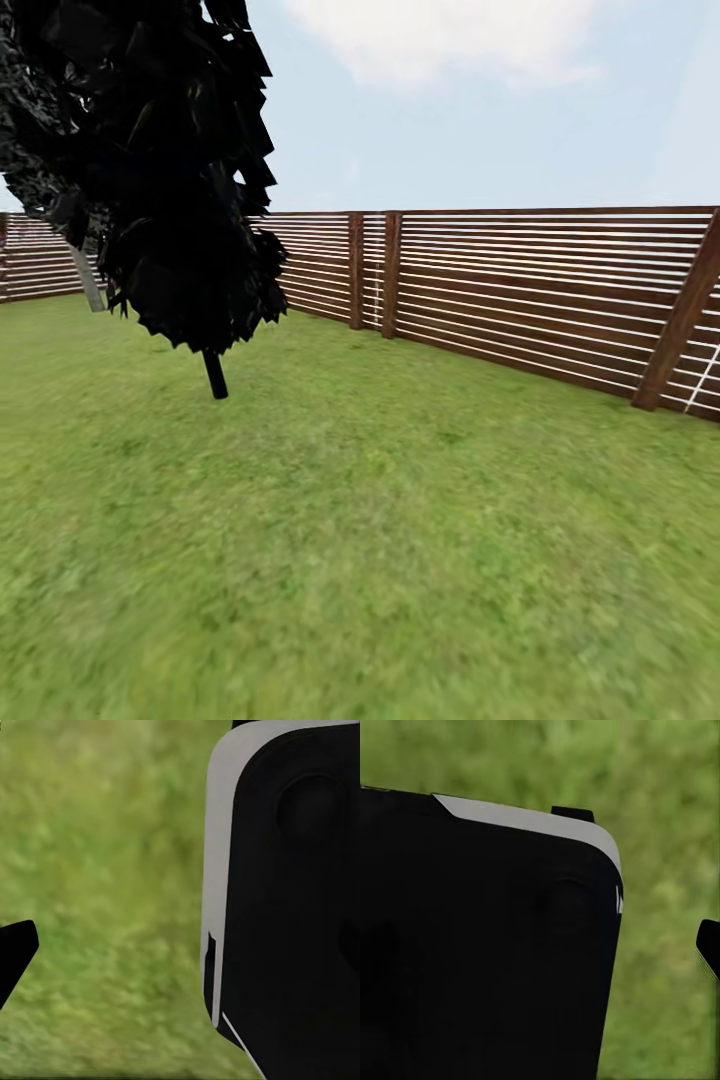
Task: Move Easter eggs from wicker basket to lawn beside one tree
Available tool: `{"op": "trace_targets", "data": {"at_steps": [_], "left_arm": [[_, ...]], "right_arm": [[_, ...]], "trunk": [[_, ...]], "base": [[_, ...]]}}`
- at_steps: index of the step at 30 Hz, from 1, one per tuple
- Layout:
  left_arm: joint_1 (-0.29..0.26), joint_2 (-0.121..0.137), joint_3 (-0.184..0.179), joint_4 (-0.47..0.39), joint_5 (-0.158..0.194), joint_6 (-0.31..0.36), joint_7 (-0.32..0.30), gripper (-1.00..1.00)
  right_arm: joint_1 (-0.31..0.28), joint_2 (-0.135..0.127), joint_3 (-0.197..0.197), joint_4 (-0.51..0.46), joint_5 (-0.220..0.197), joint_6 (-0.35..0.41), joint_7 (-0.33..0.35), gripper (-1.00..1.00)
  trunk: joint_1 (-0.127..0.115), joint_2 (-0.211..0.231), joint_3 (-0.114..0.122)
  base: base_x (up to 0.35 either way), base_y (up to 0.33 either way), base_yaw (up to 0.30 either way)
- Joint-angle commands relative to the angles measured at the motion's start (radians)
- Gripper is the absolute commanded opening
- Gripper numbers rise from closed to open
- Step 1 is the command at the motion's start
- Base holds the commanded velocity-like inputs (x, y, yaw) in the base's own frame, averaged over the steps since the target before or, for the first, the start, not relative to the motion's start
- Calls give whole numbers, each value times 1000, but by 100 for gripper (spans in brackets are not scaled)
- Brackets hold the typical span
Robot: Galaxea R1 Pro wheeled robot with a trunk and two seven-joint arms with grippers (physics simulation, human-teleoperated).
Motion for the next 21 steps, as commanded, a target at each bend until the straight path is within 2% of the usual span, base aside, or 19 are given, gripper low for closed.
{"op": "trace_targets", "data": {"at_steps": [1,21], "left_arm": [[0,0,0,-1,0,0,1,100],[0,0,0,-1,0,0,1,100]], "right_arm": [[-1,0,-1,1,8,-4,-1,100],[-1,1,-1,1,8,-8,-1,100]], "trunk": [[0,0,-1],[0,0,-8]], "base": [[0,0,295],[0,0,280]]}}
